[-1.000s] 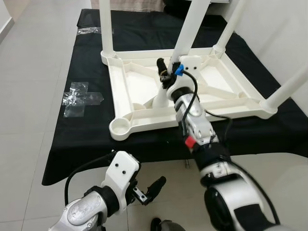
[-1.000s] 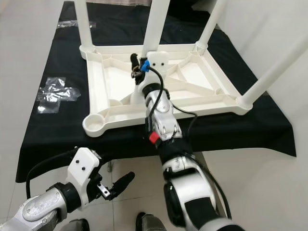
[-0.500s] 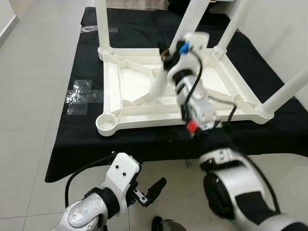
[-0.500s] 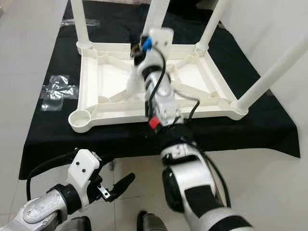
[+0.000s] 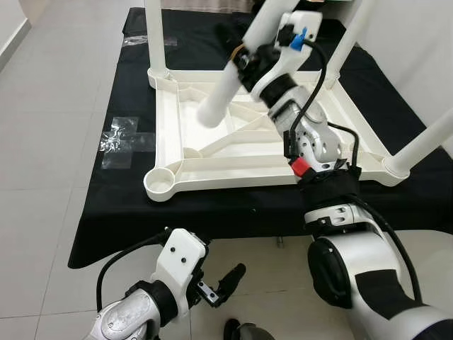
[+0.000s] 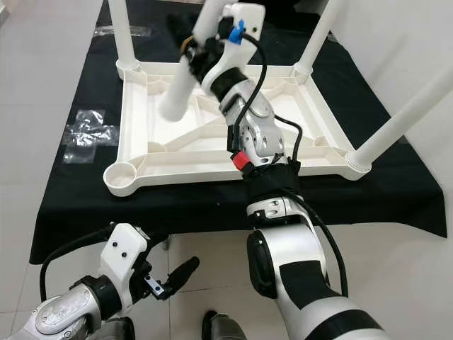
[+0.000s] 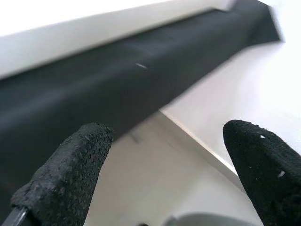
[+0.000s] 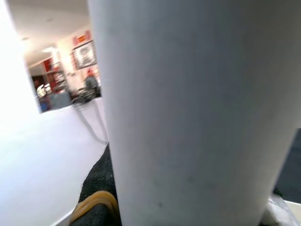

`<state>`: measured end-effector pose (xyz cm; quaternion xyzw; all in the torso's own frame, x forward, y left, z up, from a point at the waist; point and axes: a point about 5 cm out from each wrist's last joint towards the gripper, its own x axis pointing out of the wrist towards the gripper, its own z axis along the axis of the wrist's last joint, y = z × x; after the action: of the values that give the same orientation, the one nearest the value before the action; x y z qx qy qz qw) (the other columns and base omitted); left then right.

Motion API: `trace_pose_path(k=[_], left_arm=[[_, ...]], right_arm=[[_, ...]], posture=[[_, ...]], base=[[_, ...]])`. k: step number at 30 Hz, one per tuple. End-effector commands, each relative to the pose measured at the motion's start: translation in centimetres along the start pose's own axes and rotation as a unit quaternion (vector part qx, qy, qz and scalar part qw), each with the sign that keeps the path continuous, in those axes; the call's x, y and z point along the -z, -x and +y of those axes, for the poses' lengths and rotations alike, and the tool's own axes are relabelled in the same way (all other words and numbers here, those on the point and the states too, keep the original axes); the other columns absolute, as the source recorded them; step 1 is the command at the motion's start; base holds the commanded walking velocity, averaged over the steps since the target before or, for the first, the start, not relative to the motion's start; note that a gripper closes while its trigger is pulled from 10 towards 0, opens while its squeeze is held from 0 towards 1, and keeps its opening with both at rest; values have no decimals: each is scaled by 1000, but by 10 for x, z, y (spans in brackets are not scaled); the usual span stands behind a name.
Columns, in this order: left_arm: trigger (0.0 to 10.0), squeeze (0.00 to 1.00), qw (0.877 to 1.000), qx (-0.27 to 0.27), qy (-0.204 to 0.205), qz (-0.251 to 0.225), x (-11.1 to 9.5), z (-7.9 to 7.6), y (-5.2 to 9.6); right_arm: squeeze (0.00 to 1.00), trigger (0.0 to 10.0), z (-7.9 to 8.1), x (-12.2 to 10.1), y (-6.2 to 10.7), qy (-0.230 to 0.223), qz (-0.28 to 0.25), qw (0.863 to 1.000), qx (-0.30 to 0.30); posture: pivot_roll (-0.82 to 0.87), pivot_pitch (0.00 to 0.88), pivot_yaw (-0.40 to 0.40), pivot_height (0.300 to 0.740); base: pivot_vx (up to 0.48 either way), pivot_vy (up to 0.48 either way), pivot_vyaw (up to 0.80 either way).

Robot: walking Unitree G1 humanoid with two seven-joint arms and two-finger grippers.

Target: Building children table

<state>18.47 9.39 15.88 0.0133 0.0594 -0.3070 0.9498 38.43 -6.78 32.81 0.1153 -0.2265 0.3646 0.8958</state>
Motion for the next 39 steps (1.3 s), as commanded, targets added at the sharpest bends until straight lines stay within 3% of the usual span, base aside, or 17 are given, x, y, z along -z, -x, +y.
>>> trace_pose_path(k=[1,5,12,20,24,29,32,39], left_arm=[[10000,0,999,-33,-3,-3,2,4,3],[10000,0,998,-62,-1,-9,1,6,4],[10000,0,998,-63,-1,-11,0,2,5],[10000,0,998,-70,-1,-11,2,-1,5],[10000,0,997,-72,-3,-10,3,-2,6],[10000,0,997,-71,-2,-7,5,-2,6],[10000,0,998,-69,-3,-7,5,-3,6],[10000,0,997,-71,-4,-5,6,-4,8]], right_arm=[[0,10000,1,4,-1,22,4,1000,-11],[0,10000,3,8,-3,31,12,999,-16],[0,10000,2,11,-2,33,25,999,-20],[0,10000,-13,11,-5,20,76,996,-39],[0,10000,-25,5,3,-10,102,990,-92],[0,10000,-28,0,8,-8,111,986,-128],[0,10000,-31,-7,27,-16,123,960,-250],[0,10000,-40,-10,37,-20,136,950,-280]], posture=[[115,201,-137,740],[122,196,-144,740],[118,192,-147,740],[120,191,-157,740],[123,192,-159,740],[122,193,-158,740],[123,188,-158,740],[134,188,-155,740]], base=[[0,0,800],[0,0,800],[0,0,800],[0,0,200],[0,0,0],[0,0,0],[0,0,0],[0,0,0]])
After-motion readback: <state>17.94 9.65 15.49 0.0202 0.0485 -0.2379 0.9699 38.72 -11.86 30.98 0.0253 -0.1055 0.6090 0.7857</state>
